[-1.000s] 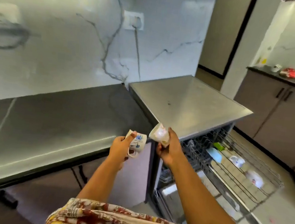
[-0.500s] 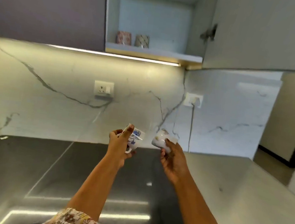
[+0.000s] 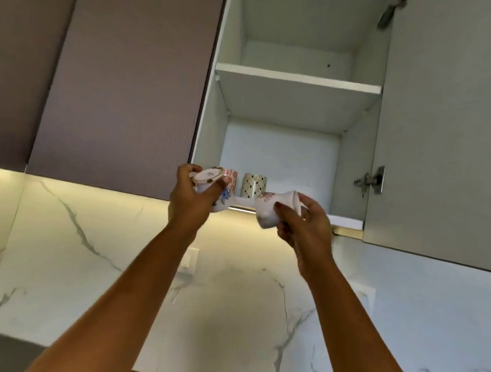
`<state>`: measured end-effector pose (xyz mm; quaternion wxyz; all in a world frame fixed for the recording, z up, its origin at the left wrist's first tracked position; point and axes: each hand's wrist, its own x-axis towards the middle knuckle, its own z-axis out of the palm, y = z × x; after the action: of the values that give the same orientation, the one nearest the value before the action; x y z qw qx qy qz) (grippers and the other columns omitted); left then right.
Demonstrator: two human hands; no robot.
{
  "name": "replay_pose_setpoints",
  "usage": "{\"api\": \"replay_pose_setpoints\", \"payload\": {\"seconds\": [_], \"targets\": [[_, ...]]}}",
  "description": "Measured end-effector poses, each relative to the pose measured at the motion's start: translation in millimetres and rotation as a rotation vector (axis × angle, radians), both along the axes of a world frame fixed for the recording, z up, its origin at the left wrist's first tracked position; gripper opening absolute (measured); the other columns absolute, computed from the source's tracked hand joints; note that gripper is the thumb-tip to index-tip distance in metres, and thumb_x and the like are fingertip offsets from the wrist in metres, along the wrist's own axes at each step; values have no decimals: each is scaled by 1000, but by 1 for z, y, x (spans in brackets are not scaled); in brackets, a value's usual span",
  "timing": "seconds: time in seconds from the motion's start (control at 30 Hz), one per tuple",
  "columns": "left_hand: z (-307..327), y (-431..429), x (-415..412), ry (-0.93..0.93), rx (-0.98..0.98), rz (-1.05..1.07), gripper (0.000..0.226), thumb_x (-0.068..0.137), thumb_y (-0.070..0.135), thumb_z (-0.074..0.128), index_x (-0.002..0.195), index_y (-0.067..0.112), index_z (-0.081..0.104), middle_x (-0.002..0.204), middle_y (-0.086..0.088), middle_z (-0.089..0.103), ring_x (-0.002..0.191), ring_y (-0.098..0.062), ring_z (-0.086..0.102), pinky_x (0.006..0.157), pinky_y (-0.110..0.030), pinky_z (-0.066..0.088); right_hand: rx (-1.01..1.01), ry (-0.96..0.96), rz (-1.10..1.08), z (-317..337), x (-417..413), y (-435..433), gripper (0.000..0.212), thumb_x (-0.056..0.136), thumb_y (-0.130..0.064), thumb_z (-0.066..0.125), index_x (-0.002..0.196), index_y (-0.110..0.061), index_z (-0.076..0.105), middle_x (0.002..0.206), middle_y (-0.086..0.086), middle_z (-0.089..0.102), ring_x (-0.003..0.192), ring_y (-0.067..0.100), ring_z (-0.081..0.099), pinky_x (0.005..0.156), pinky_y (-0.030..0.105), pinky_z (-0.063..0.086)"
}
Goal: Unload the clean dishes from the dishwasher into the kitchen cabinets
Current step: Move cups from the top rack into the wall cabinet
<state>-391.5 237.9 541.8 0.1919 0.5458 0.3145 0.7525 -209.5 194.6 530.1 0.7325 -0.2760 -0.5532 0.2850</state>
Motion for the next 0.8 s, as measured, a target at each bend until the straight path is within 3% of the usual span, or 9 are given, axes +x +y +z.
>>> {"api": "replay_pose_setpoints", "payload": {"seconds": [0.2,0.3,0.37,0.5,0.6,0.7,0.8], "targets": [[55,54,-11,232,-29,87,46,77,45,70,108,26,43,107,-1,60,96,-24,64,84,-44,57,86,-73,-211,56,7,62,44,77,-21,77,117,-13,59,108,11,65,84,22,65,55,21,54],[72,81,-9,378,-48,188,50,76,50,70,111,25,46,105,0,60,91,-21,62,76,-33,54,104,-165,-352,70,3,88,45,76,-27,78,114,-15,58,107,6,64,95,23,65,75,35,60],[82,96,-9,474,-51,235,50,77,53,68,112,25,47,104,-1,60,89,-21,61,72,-30,51,121,-209,-424,78,-3,105,45,75,-27,78,112,-17,56,108,5,61,96,24,64,80,40,59],[95,129,-7,629,-54,325,41,78,57,63,105,27,52,102,-3,67,87,-22,65,72,-31,53,115,-306,-528,98,-15,138,59,72,-28,81,121,-19,49,108,10,56,94,27,63,77,44,59],[100,153,-3,706,-53,398,39,79,57,62,102,26,56,101,-3,68,86,-21,66,73,-30,53,55,-365,-588,108,-23,167,46,71,-27,81,105,-15,53,107,14,58,92,30,64,71,39,59],[100,179,0,812,-113,430,45,79,54,63,110,21,58,107,-5,67,93,-24,65,80,-33,54,-23,-490,-720,111,-29,189,41,71,-33,81,96,-12,56,104,13,62,92,27,64,69,30,50],[97,196,-1,871,-150,473,49,81,51,62,116,17,58,114,-8,64,100,-26,62,78,-31,50,-71,-596,-816,108,-35,202,36,73,-34,79,86,-6,60,101,18,67,89,28,63,73,37,50]]}}
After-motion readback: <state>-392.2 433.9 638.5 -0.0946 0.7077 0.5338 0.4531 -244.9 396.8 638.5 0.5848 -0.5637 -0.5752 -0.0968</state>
